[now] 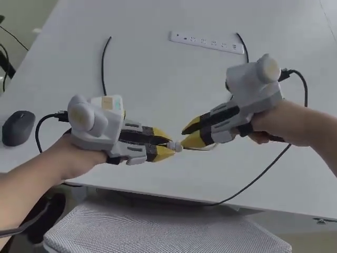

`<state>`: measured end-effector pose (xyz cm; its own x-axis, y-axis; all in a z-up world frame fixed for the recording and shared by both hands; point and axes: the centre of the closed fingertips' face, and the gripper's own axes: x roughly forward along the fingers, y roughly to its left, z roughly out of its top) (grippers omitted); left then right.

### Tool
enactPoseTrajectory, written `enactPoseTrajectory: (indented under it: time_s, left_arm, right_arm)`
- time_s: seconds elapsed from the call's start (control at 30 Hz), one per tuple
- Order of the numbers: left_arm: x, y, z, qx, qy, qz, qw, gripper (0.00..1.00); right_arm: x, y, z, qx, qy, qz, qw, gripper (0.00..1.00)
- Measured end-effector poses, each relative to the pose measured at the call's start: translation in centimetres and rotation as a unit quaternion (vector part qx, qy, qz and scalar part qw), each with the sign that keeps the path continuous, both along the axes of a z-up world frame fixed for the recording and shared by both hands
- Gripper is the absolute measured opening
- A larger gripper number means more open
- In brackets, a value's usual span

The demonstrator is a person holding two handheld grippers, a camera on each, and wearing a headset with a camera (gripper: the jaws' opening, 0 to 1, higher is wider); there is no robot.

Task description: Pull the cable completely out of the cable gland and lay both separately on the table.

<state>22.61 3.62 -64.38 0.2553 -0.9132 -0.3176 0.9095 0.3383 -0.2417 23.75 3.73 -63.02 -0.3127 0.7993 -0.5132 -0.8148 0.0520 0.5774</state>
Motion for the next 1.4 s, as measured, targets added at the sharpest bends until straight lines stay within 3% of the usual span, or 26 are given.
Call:
enactPoseTrajectory:
  time_s: [0.03,0.17,0.2,0.27,0.33,0.43,0.7,1.07,1.13,1.23,1.4]
  left_arm:
    - [0.0,0.0,0.1,0.0,-0.001,0.001,1.0,0.15]
    - [0.1,0.1,0.5,0.001,-0.011,0.004,0.9999,0.15]
    - [0.1,0.1,0.5,0.002,-0.013,0.004,0.9999,0.15]
    - [0.1,0.0,0.7,0.004,-0.016,0.002,0.9999,0.15]
    - [0.1,-0.1,0.9,0.005,-0.021,-0.001,0.9998,0.15]
    - [0.3,-0.2,1.1,0.008,-0.024,0.002,0.9997,0.15]
    - [0.4,-0.4,1.7,0.003,-0.026,0.001,0.9996,0.15]
    - [0.3,-0.4,1.4,0.01,-0.026,-0.002,0.9996,0.15]
    - [0.5,-0.4,1.0,0.017,-0.023,0.003,0.9996,0.15]
    - [0.5,-0.4,0.8,0.017,-0.019,0.002,0.9997,0.15]
    - [0.6,-0.4,0.8,0.0,0.009,0.008,0.9999,0.14]
  right_arm:
    - [-0.3,0.1,0.2,0.008,0.033,0.002,0.9994,0.19]
    - [-0.8,0.0,-0.4,0.009,0.089,0.015,0.9959,0.19]
    - [-1.1,0.0,-0.6,0.007,0.114,0.015,0.9934,0.2]
    - [-1.3,0.2,-0.8,0.017,0.133,0.019,0.9908,0.2]
    - [-1.6,0.2,-0.6,0.023,0.173,0.013,0.9846,0.19]
    - [-1.2,0.2,-1.0,0.03,0.17,0.009,0.9849,0.17]
    - [-1.3,0.5,0.0,0.053,0.208,0.01,0.9766,0.11]
    - [-1.6,0.7,-0.4,0.044,0.213,0.016,0.976,0.08]
    - [-1.5,0.7,-0.7,0.049,0.177,0.021,0.9828,0.07]
    - [-1.6,0.6,-0.8,0.046,0.142,0.034,0.9882,0.06]
    - [-1.9,0.5,-0.5,0.04,0.112,0.046,0.9918,0.06]
